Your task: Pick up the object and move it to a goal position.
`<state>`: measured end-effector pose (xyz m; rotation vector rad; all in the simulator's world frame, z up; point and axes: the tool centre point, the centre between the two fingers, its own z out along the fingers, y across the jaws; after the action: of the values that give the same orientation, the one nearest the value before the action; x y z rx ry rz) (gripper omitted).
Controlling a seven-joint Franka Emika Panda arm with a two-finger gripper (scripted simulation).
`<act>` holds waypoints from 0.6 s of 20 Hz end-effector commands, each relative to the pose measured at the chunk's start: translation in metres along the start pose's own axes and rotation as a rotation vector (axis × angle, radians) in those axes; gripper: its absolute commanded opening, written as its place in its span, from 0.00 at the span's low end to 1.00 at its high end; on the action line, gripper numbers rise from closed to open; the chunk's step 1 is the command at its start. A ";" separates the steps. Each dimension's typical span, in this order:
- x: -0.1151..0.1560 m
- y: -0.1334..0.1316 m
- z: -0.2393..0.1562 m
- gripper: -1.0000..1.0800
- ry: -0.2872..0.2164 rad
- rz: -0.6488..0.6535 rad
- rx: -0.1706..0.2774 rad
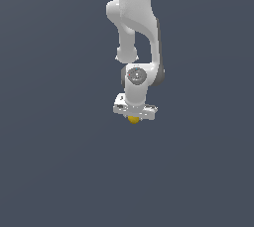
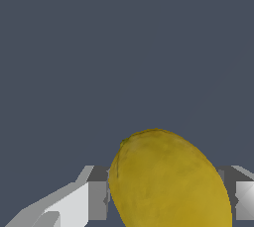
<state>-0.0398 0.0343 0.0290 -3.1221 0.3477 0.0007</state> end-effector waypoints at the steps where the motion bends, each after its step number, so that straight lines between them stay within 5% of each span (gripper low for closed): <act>1: 0.000 0.000 0.001 0.00 0.001 0.001 0.000; 12: -0.003 -0.006 0.000 0.00 0.001 0.000 0.000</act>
<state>-0.0407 0.0367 0.0291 -3.1220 0.3502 -0.0004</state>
